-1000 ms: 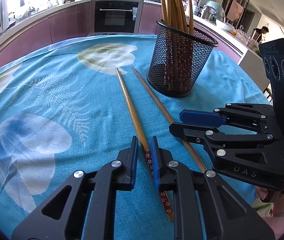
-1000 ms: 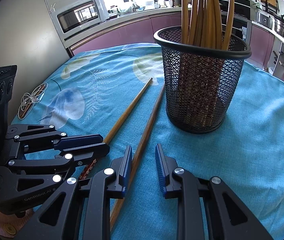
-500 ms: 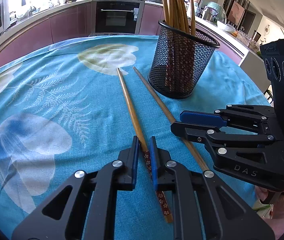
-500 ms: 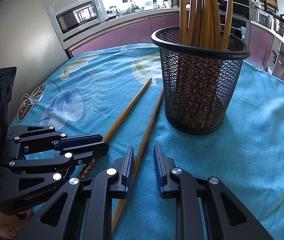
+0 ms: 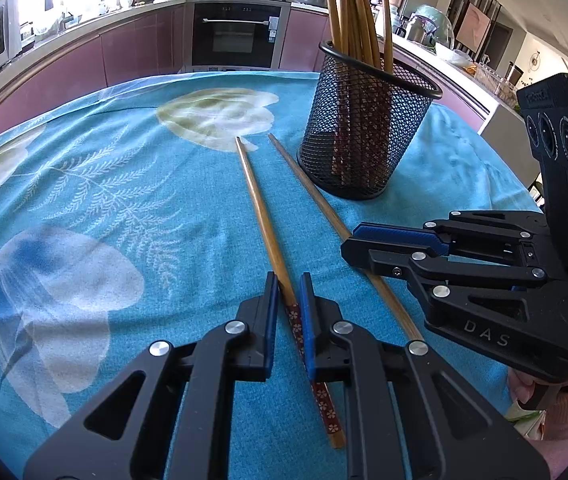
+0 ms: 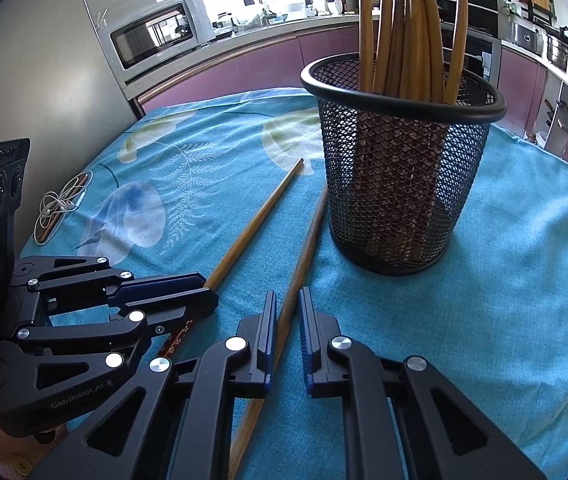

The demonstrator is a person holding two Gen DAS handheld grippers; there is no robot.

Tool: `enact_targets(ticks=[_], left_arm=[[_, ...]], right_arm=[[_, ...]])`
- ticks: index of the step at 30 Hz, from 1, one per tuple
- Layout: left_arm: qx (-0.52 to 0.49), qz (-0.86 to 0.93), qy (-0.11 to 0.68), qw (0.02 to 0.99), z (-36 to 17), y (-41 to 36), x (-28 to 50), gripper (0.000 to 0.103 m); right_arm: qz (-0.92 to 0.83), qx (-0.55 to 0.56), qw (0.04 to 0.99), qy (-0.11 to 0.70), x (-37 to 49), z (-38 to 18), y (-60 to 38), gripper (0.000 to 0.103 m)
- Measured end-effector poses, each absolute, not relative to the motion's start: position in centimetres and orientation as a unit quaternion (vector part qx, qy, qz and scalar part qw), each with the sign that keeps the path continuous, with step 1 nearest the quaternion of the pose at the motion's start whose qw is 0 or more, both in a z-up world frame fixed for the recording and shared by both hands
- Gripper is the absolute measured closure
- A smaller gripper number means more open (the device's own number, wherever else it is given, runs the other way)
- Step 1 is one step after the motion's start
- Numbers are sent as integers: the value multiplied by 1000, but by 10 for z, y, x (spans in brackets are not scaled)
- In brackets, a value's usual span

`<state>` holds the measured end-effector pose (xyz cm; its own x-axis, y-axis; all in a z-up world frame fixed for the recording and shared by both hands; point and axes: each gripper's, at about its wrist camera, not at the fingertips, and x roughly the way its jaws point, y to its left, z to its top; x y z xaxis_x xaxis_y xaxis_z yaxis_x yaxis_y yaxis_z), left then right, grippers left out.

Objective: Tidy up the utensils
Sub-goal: 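Close the left gripper on the red-ended chopstick while the right gripper closes on the other, then lift the chopstick upright with the right gripper over the mesh cup while the left gripper holds its chopstick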

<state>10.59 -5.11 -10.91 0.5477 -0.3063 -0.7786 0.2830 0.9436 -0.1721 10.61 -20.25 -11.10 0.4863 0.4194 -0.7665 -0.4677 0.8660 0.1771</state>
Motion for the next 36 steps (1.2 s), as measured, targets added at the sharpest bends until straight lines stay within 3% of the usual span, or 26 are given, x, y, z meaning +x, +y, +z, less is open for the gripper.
enact_targets(ticks=[13,22,32,36], left_arm=[[-23,-166,445,879,-106,-47,111,91],[-18,-154,443,883,-102,-47,124,86],[-5,-136,443,886,-107,-52,128,76],[-2,-133,442,887,-108,-53,130,80]], right_arm=[[248,-37,862,441,107,-108,-211,96],[232,-78,868,432,114,-109,-197,89],[227,-89,873,423,115,-109,-195,89],[231,-90,872,423,115,-109,-193,95]])
